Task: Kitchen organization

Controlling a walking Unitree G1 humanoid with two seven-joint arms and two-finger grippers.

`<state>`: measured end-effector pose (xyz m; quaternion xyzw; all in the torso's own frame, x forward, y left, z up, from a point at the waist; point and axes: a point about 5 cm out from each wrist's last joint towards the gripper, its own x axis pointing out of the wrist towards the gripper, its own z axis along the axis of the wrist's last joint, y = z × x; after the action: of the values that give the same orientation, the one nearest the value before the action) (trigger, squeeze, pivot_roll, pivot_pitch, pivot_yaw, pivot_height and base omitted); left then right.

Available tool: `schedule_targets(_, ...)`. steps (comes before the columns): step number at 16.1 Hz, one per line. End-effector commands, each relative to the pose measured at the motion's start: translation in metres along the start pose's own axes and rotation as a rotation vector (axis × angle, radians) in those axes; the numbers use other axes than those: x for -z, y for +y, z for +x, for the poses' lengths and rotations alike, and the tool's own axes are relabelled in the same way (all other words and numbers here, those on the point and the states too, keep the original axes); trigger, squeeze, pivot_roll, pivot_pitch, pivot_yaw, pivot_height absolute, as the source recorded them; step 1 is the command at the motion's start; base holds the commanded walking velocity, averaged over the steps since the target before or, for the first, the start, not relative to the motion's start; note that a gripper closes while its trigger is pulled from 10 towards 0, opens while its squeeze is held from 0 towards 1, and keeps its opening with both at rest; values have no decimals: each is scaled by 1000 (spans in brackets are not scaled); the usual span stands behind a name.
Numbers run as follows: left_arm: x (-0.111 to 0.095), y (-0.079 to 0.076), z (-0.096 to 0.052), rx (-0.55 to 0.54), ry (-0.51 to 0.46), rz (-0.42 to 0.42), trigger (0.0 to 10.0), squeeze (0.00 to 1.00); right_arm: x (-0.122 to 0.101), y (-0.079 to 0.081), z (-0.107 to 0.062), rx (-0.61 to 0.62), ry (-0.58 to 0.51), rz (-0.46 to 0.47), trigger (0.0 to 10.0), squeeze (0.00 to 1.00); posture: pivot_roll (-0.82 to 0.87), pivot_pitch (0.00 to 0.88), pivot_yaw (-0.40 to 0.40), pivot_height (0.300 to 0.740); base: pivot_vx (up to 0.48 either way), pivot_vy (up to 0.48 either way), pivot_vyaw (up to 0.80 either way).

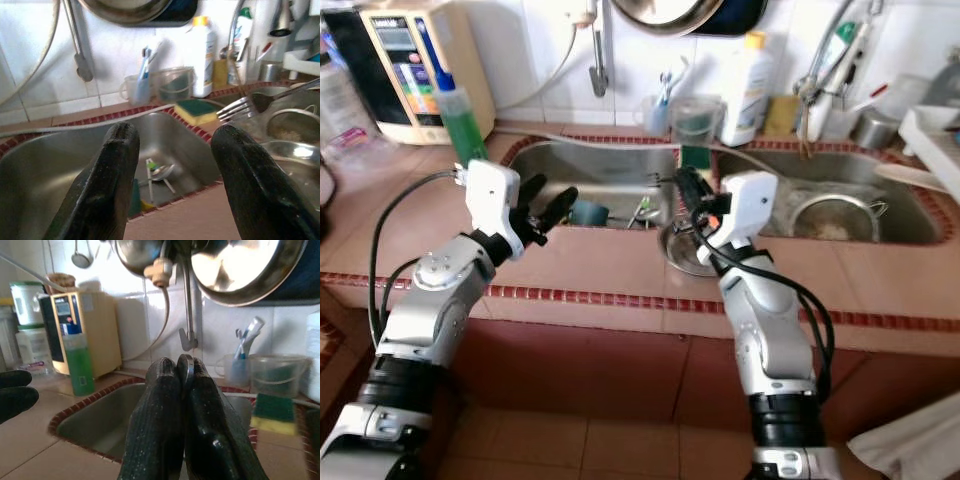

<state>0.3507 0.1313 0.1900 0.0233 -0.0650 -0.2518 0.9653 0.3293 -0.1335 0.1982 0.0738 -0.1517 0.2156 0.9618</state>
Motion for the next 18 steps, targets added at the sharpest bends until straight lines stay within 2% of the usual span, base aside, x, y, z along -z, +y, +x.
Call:
schedule_targets(1, -1, 3, -2, -6, 4, 5, 10000, 0, -4, 7, 3, -26, -15, -4, 10000, 0, -167, 22, 31, 736, 442, 0, 0)
schedule_targets(8, 2, 2, -2, -20, 18, -4, 10000, 0, 5, 10, -1, -44, 32, 12, 10000, 0, -163, 0, 24, 736, 421, 0, 0)
schedule_targets(10, 3, 3, -1, -39, 13, -23, 10000, 0, 6, 10, -1, -45, 45, 22, 10000, 0, -163, 0, 23, 736, 0, 0, 0)
schedule_targets(12, 1, -2, 0, -18, 16, -32, 10000, 0, 12, 4, -1, -15, 107, 49, 10000, 0, -162, 0, 17, 736, 0, 0, 0)
schedule_targets(13, 1, -4, 0, -3, 26, -43, 10000, 0, 13, 0, 0, 11, 128, 46, 10000, 0, -161, 0, 13, 736, 0, 0, 0)
schedule_targets(14, 1, -11, -3, 40, 53, -34, 10000, 0, 19, -15, 1, 93, 213, -20, 10000, 0, -159, 0, 10, 736, 0, 0, 0)
schedule_targets(15, 2, -15, -5, 70, 72, -36, 10000, 0, 23, -23, 1, 124, 261, -70, 10000, 0, -159, 0, 4, 736, 0, 0, 0)
schedule_targets(17, 2, -27, -10, 138, 99, -6, 10000, 0, 24, -34, 0, 163, 303, -82, 10000, 0, -158, 1, 3, 736, 0, 0, 0)
schedule_targets(18, 1, -39, -19, 215, 129, 27, 10000, 0, 21, -43, 0, 191, 323, -80, 10000, 0, -142, 7, -8, 736, 0, 0, 0)
